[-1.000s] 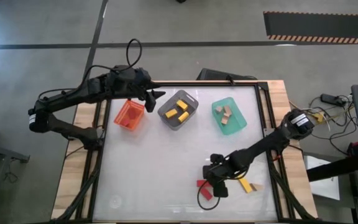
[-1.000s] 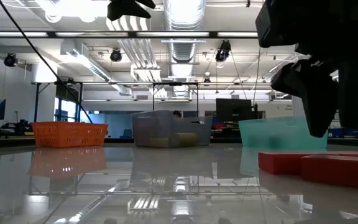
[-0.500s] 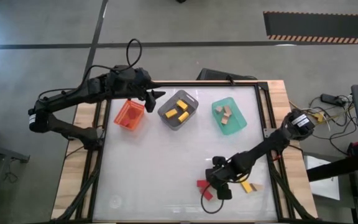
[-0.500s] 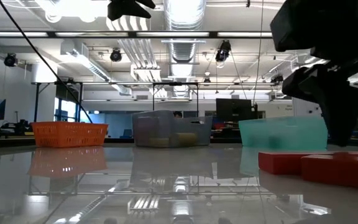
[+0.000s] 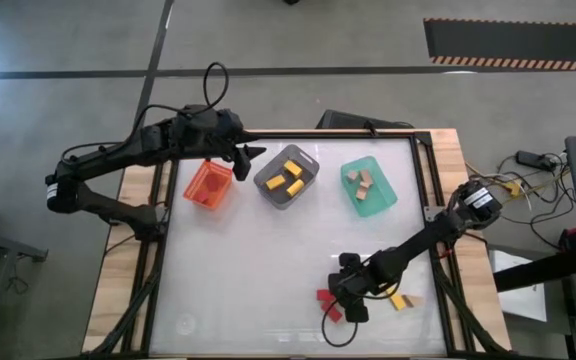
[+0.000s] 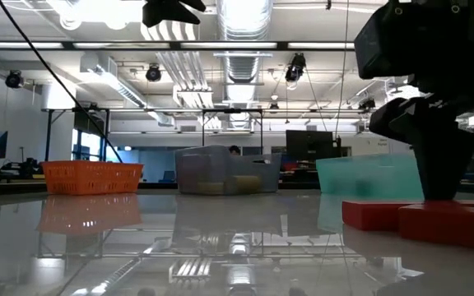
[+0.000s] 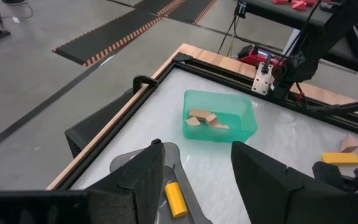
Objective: Sort & place blocks by color
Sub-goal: Put the red block into the orange bin
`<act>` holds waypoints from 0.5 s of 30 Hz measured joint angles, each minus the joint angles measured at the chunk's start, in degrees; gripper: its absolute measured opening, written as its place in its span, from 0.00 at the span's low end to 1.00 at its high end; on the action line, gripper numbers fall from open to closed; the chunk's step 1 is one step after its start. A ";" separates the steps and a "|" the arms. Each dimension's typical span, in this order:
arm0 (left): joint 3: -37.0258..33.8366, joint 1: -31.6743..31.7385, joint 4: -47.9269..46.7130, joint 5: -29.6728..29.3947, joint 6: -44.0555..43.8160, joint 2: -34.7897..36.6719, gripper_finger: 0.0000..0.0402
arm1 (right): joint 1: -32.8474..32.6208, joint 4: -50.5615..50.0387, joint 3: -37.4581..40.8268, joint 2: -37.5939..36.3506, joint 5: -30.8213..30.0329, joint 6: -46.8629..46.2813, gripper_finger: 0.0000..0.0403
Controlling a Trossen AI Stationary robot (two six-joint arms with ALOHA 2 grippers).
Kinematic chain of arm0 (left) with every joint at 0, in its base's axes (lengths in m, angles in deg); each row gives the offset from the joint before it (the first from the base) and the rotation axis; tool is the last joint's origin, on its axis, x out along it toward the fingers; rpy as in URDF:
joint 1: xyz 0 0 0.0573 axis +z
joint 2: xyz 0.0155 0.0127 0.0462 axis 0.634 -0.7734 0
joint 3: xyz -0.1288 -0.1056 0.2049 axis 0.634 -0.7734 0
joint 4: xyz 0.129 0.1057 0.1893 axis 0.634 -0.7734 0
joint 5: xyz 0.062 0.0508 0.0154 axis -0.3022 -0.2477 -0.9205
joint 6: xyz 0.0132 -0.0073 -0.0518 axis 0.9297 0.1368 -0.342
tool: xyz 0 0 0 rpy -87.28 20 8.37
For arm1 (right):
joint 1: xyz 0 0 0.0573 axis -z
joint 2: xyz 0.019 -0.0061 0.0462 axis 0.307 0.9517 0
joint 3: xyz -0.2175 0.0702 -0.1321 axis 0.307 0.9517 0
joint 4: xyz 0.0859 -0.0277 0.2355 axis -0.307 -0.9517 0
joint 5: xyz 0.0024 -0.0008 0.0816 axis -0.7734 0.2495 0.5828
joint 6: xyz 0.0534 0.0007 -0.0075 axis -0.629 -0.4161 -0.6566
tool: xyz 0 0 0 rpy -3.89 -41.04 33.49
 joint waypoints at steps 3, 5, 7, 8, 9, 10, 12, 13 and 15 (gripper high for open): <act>0.00 0.00 0.00 0.00 0.00 0.00 0.42 | 0.00 0.42 0.25 -0.07 -0.07 -0.02 0.45; 0.00 0.00 0.00 0.00 0.00 0.00 0.42 | 0.00 0.63 0.90 -0.07 -0.07 -0.09 0.45; 0.00 0.02 0.00 0.00 0.00 0.00 0.42 | 0.00 2.69 2.01 -0.07 -0.08 -0.10 0.45; 0.00 0.02 0.01 0.00 0.00 0.00 0.42 | 0.02 3.45 2.56 -0.07 -0.22 -0.09 0.45; 0.00 0.02 0.00 0.00 0.00 0.00 0.42 | 0.02 4.13 3.07 -0.14 -0.22 -0.12 0.45; 0.00 0.02 0.02 0.00 0.00 0.00 0.42 | 0.02 4.53 3.39 -0.17 -0.28 -0.11 0.45; 0.00 0.02 0.02 0.00 0.00 0.00 0.42 | 0.02 4.86 3.69 -0.20 -0.31 -0.09 0.45; 0.00 0.02 0.02 0.00 0.00 0.00 0.42 | 0.02 4.87 3.73 -0.22 -0.31 -0.04 0.45; 0.00 0.02 0.02 0.00 0.00 0.00 0.42 | 0.02 4.83 3.78 -0.22 -0.31 0.05 0.42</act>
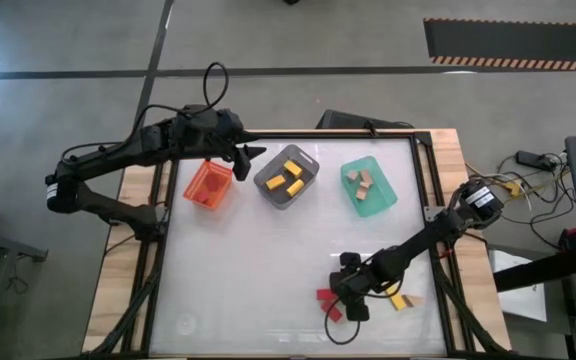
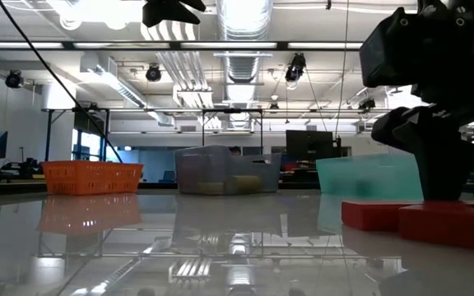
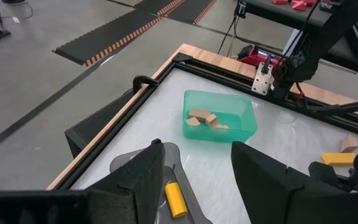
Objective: Sort & place blocks by color
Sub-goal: Put the red block into the orange bin
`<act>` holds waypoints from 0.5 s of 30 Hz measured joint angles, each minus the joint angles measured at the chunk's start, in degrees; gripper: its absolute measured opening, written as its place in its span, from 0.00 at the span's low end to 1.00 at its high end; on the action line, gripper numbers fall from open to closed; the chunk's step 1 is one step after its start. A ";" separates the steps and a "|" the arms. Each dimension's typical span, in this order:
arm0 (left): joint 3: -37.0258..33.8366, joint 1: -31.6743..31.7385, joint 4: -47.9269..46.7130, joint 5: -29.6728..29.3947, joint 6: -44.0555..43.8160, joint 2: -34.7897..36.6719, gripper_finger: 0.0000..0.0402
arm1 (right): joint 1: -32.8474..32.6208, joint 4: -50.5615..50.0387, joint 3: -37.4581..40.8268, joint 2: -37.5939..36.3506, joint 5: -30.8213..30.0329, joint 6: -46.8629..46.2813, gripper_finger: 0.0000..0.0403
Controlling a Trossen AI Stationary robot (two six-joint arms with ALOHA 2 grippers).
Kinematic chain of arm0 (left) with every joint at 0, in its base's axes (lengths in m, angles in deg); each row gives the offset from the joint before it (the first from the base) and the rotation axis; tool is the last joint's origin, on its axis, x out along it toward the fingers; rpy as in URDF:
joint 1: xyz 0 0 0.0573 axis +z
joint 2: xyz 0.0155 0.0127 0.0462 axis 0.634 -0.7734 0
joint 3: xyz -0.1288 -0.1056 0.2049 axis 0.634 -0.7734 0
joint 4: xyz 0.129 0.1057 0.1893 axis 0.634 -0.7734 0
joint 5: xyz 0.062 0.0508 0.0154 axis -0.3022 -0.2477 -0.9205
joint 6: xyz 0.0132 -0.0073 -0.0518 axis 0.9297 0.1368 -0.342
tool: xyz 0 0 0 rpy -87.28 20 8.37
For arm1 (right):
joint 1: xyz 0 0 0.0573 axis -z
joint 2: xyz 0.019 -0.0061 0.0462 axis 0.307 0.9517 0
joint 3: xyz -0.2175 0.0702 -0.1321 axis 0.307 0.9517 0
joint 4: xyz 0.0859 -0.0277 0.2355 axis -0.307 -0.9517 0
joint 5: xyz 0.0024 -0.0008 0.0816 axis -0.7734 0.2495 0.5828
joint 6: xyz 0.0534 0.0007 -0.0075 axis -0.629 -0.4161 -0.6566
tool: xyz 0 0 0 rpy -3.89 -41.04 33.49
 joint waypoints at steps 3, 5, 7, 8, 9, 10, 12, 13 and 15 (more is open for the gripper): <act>0.00 0.00 0.00 0.00 0.00 0.00 0.42 | 0.04 -0.09 0.06 -0.02 0.04 0.04 0.34; 0.00 0.00 0.00 0.00 0.00 0.00 0.42 | 0.02 -0.11 0.10 -0.02 0.02 0.04 0.29; 0.00 0.00 0.00 0.00 0.00 0.00 0.42 | 0.04 -0.13 0.11 -0.04 0.07 -0.12 0.29; 0.00 0.00 0.00 0.00 -0.01 0.00 0.42 | 0.11 -0.16 0.12 -0.18 0.07 -0.36 0.29; 0.00 0.00 0.00 0.00 0.00 0.00 0.42 | 0.13 -0.37 0.13 -0.38 0.17 -0.65 0.29; 0.00 0.00 0.01 0.00 -0.01 0.00 0.42 | 0.23 -0.86 0.17 -0.62 0.28 -1.06 0.29; 0.00 0.00 0.05 0.00 -0.02 0.00 0.42 | 0.90 -2.92 0.20 -1.45 0.57 -1.99 0.29; 0.00 0.00 0.13 0.00 -0.02 0.00 0.42 | 1.28 -4.92 0.26 -2.10 0.72 -2.54 0.29; 0.00 0.00 0.65 0.00 -0.02 0.00 0.42 | 2.34 -7.63 0.41 -3.72 0.70 -3.48 0.29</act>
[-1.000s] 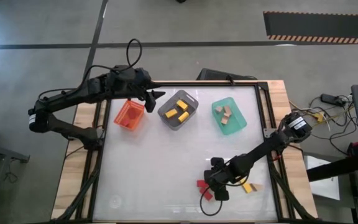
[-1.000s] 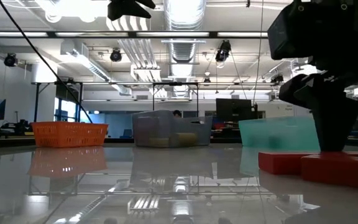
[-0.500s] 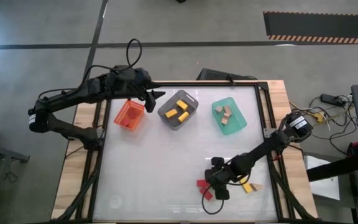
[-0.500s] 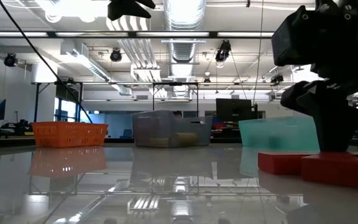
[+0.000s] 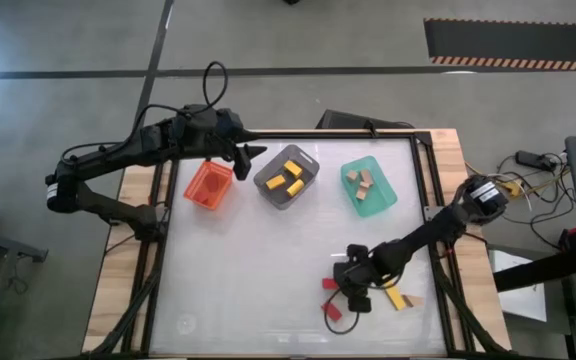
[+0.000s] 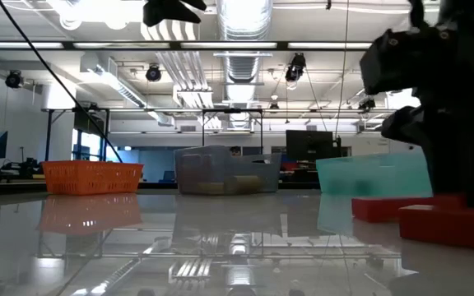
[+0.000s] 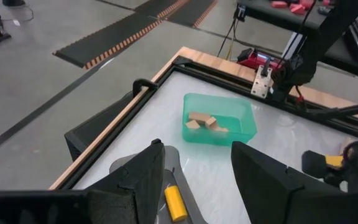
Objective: Sort & place blocks by color
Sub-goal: Put the red block into the orange bin
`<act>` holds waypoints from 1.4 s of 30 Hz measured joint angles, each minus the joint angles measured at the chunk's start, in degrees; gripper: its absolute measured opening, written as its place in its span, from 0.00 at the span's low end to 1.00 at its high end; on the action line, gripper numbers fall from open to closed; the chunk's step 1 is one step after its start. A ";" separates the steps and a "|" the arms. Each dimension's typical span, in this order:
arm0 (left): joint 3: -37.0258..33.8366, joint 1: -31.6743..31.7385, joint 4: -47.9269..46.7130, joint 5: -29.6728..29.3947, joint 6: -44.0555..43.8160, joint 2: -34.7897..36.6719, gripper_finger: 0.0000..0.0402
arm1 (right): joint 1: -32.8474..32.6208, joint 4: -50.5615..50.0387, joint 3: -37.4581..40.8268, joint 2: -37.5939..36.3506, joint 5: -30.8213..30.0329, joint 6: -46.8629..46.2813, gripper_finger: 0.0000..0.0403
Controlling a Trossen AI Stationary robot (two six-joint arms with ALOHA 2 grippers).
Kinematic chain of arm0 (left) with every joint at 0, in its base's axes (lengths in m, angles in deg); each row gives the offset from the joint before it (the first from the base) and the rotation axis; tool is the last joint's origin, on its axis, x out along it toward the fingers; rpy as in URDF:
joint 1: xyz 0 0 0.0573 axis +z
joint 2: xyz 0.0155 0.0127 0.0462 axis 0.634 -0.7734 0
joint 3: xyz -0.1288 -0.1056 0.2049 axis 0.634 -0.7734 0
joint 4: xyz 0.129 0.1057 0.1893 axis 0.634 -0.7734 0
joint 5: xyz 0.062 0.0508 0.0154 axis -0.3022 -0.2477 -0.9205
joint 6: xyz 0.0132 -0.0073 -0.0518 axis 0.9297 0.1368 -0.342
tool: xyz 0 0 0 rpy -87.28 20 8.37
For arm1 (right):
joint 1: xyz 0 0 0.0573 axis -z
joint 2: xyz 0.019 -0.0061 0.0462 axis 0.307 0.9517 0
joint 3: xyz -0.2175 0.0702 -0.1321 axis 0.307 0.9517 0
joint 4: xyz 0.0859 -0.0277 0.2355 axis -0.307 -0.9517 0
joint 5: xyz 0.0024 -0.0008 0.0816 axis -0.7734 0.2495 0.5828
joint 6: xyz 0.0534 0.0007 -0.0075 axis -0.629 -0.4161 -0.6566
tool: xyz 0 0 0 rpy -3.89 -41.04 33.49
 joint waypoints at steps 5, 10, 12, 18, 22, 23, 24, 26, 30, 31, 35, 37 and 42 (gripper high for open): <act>0.00 0.00 3.46 0.02 -0.09 0.00 0.42 | 2.80 -2.62 -0.07 -6.56 -0.24 -0.17 0.29; 0.00 -0.04 8.10 0.18 -1.59 0.50 0.42 | 7.35 -2.68 -0.07 -14.91 -0.24 -0.45 0.29; 0.00 -0.07 9.45 0.39 -1.60 0.70 0.42 | 9.79 -2.02 -0.07 -18.50 -0.28 -0.35 0.29; 0.00 -1.19 13.88 1.96 -1.70 0.70 0.42 | 18.31 3.47 0.41 -27.60 -0.49 4.29 0.29; 0.00 -2.49 17.18 5.52 -1.75 0.70 0.42 | 23.36 13.59 2.40 -31.49 1.57 7.48 0.29; 0.00 -2.81 18.00 6.50 -1.75 0.70 0.42 | 24.52 16.43 2.90 -31.95 2.57 7.83 0.29; 0.00 -3.20 18.72 7.69 -1.75 0.70 0.42 | 25.59 19.38 3.44 -32.27 3.59 8.14 0.29; 0.00 -4.11 19.42 9.48 -1.75 0.70 0.42 | 27.30 25.85 4.51 -32.39 5.76 8.56 0.29; 0.00 -6.02 19.46 10.91 -1.73 0.70 0.42 | 29.70 41.78 6.87 -30.93 10.93 7.54 0.29; 0.00 -6.49 19.48 10.95 -1.75 0.70 0.42 | 30.07 45.85 7.32 -30.27 11.51 7.35 0.29; 0.00 -8.55 19.48 11.14 -3.07 0.70 0.42 | 31.56 57.17 7.67 -27.56 12.16 7.57 0.29; 0.00 -9.43 19.59 11.15 -3.71 0.70 0.42 | 32.47 62.45 7.67 -26.19 12.26 7.49 0.29; 0.00 -10.79 21.89 11.13 -6.03 -0.79 0.42 | 34.08 72.51 7.67 -22.67 12.24 6.32 0.29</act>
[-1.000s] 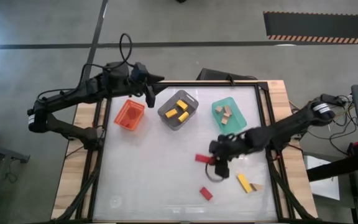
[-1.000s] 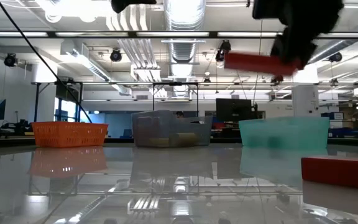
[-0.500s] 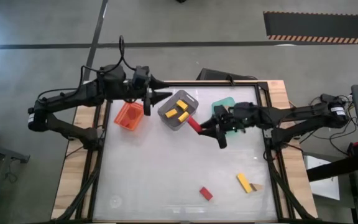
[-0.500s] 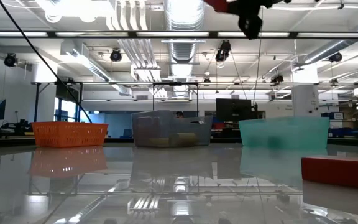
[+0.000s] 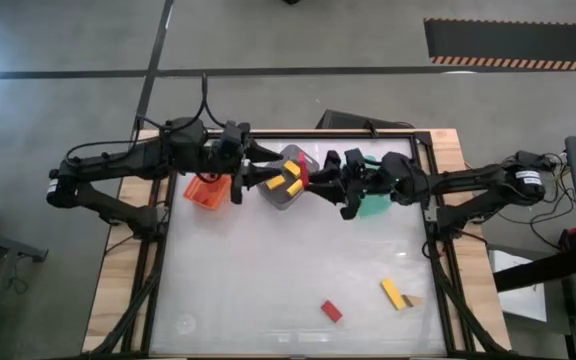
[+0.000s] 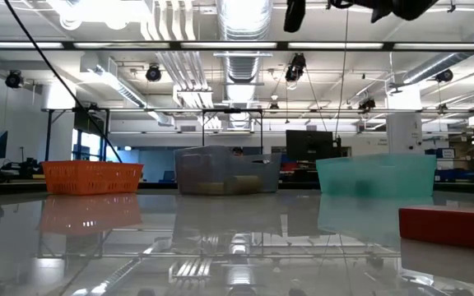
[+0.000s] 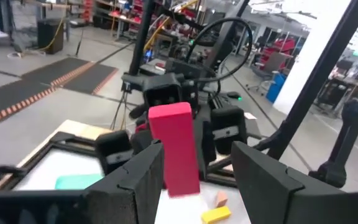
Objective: Sort & place blocks by color
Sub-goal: Put the red block into the orange bin
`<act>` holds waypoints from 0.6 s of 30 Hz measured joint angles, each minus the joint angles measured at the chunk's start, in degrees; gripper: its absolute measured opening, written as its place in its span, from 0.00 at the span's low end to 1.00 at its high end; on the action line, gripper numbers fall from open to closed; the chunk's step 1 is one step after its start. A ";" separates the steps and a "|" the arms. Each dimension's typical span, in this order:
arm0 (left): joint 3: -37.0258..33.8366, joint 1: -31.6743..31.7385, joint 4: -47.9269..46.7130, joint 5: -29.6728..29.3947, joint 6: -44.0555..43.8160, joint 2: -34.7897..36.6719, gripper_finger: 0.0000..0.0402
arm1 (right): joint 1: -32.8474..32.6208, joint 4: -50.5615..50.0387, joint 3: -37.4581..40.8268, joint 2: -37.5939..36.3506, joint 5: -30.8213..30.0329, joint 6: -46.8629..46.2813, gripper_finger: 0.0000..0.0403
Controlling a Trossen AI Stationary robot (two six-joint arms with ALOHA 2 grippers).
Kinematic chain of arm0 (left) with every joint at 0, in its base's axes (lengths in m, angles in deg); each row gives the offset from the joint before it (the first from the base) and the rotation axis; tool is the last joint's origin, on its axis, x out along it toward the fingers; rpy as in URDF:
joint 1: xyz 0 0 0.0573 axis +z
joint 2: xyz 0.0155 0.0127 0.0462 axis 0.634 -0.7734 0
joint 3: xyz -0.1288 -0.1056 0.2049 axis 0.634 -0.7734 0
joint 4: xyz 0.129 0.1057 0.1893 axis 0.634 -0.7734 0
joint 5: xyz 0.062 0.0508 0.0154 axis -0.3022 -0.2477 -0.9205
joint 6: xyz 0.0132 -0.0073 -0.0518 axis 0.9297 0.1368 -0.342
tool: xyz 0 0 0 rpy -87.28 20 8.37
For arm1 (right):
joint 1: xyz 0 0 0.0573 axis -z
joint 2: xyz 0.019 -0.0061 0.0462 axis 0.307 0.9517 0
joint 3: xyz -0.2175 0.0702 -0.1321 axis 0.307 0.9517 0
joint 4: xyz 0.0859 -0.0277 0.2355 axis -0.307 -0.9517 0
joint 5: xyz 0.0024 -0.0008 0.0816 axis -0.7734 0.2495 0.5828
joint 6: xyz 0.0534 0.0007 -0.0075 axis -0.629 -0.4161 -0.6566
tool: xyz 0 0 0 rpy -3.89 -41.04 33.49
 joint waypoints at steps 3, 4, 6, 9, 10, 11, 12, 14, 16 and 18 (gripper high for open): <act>0.00 -0.03 1.06 -0.07 -1.63 -1.56 0.42 | 0.41 4.89 0.00 1.70 0.14 -0.16 0.29; 0.00 -0.03 1.89 -0.18 -2.21 -2.23 0.42 | 0.48 6.46 0.00 2.18 0.19 -0.41 0.29; 0.00 -0.03 3.13 -0.41 -3.34 -3.31 0.42 | 0.48 8.43 0.00 2.77 0.22 -0.93 0.29; 0.00 -0.03 5.33 -0.42 -4.94 -4.79 0.42 | 0.48 9.34 0.00 3.09 0.17 -1.90 0.29; 0.00 -0.03 6.01 -0.42 -5.22 -5.25 0.42 | 0.48 9.33 0.00 3.09 0.14 -1.95 0.29; 0.00 -0.03 6.94 -0.39 -5.91 -5.69 0.42 | 0.48 9.35 0.00 3.09 0.13 -1.95 0.29; 0.00 -0.01 7.88 -0.41 -6.12 -6.10 0.42 | 0.48 9.35 0.00 3.09 0.11 -1.97 0.29; 0.00 -0.01 9.91 -0.39 -6.25 -7.06 0.42 | 0.48 9.37 0.00 3.09 0.04 -2.26 0.29; 0.00 -0.01 11.66 -0.39 -6.34 -7.98 0.42 | 0.48 9.35 0.00 3.09 0.02 -2.77 0.29; 0.00 -0.01 13.39 -0.39 -7.63 -8.86 0.42 | 0.48 9.35 0.00 3.09 -0.05 -2.95 0.29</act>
